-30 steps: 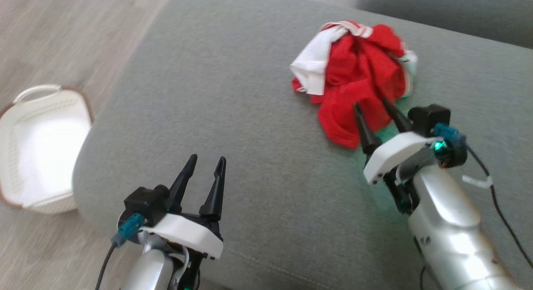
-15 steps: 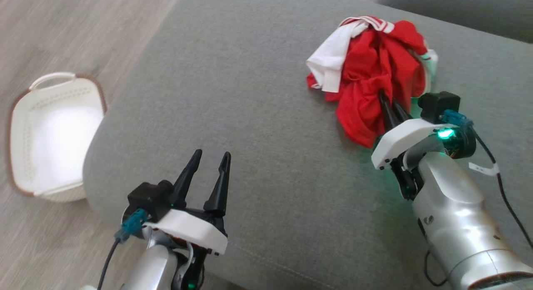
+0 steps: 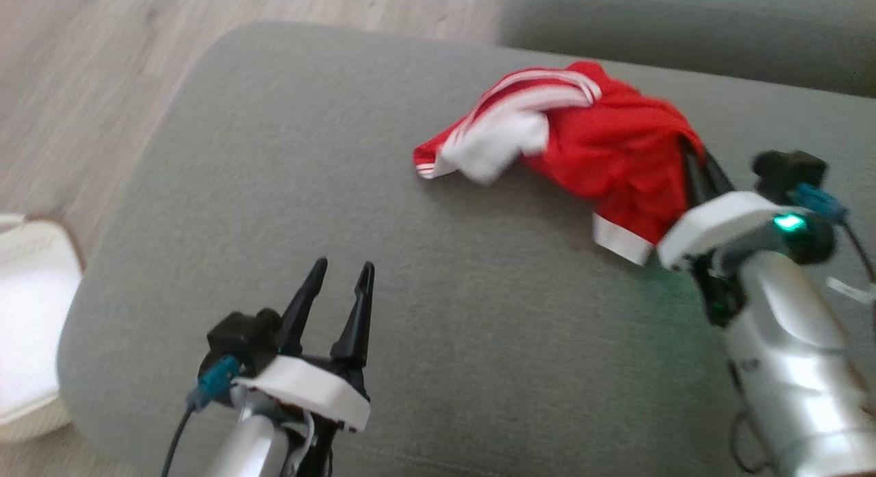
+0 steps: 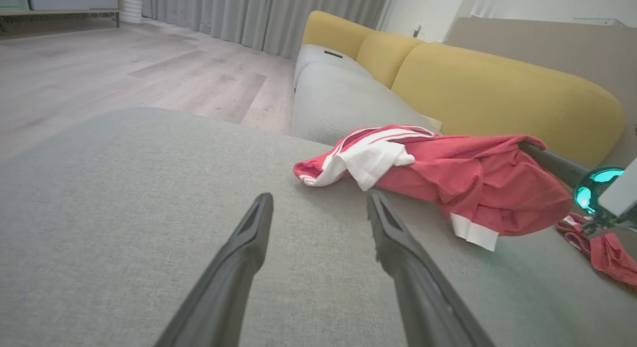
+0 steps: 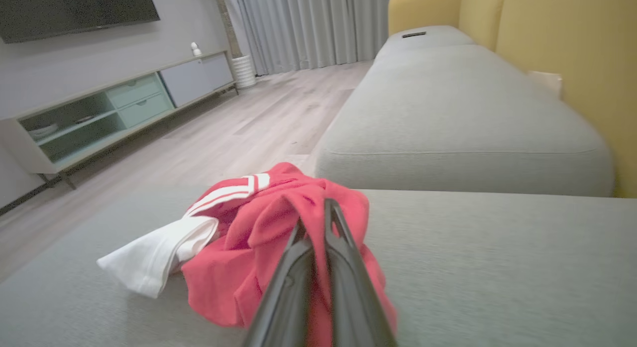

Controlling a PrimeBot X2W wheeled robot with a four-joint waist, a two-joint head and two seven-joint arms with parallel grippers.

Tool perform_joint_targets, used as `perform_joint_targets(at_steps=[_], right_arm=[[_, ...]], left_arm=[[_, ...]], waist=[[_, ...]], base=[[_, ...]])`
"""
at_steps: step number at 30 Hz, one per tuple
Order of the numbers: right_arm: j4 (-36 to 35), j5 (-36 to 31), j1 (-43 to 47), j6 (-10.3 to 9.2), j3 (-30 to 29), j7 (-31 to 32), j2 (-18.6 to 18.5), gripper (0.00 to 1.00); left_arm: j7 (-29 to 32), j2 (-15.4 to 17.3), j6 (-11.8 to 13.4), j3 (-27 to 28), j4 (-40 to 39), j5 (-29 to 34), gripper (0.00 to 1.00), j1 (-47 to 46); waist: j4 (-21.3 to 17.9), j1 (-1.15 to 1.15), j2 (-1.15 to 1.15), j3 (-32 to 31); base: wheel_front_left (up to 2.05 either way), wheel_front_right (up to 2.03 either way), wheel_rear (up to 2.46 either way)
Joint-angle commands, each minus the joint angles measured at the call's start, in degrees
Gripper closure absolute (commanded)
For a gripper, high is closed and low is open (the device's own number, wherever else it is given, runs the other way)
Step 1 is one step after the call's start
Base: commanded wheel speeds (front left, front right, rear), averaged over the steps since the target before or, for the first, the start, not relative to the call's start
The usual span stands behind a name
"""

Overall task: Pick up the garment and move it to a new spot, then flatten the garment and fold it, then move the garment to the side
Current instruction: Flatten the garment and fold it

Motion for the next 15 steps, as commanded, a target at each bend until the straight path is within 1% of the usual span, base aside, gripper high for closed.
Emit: perform_joint_targets(at_steps=[1, 4, 5, 9, 10, 11, 12, 15], right_arm=[[-3.3, -0.3, 0.9, 0.25, 0.1, 1.4, -1.6, 1.0], [-5.8, -1.5, 3.7, 0.25, -1.8, 4.2, -4.6, 1.0], [-5.8, -1.5, 3.7, 0.25, -1.8, 4.2, -4.6, 1.0], [-8.0, -4.1, 7.8, 0.25, -5.7, 7.4, -7.1, 1.0], [-8.6, -4.8, 8.7, 0.25, -7.0, 7.7, -7.2, 0.95], [-9.2, -5.9, 9.4, 0.25, -8.1, 7.8, -7.4, 0.16], [-9.9, -7.2, 10.1, 0.25, -9.3, 7.7, -7.4, 0.0], [-12.6, -9.4, 11.9, 0.25, -11.1, 7.1, -5.3, 0.0]], left_arm=[[-0.7, 0.1, 0.3, 1.9, -1.7, 0.5, 0.0, -0.4], [-0.7, 0.1, 0.4, 2.0, -1.7, 0.7, 0.0, 0.4], [-0.7, 0.1, 0.4, 2.0, -1.7, 0.7, 0.0, 0.4], [-0.7, 0.1, 0.2, 2.1, -1.6, 0.9, 0.0, 0.9], [-0.7, 0.1, 0.2, 2.1, -1.6, 0.9, 0.0, 1.0], [-0.7, 0.1, 0.2, 2.2, -1.5, 1.0, 0.0, 1.0], [-0.7, 0.1, 0.1, 2.3, -1.5, 1.1, 0.0, 1.0], [-0.7, 0.1, 0.0, 2.5, -1.3, 1.3, 0.0, 1.1]], waist=[[-2.8, 0.0, 0.0, -2.5], [-4.0, 0.0, 0.0, -3.2], [-4.0, 0.0, 0.0, -3.2], [-4.9, 0.0, 0.0, -3.7], [-5.1, 0.0, 0.0, -3.8], [-5.3, 0.0, 0.0, -3.8], [-5.4, 0.0, 0.0, -3.9], [-5.9, 0.0, 0.0, -4.2]], base=[[0.0, 0.0, 0.0], [0.0, 0.0, 0.0], [0.0, 0.0, 0.0], [0.0, 0.0, 0.0], [0.0, 0.0, 0.0], [0.0, 0.0, 0.0], [0.0, 0.0, 0.0], [0.0, 0.0, 0.0]])
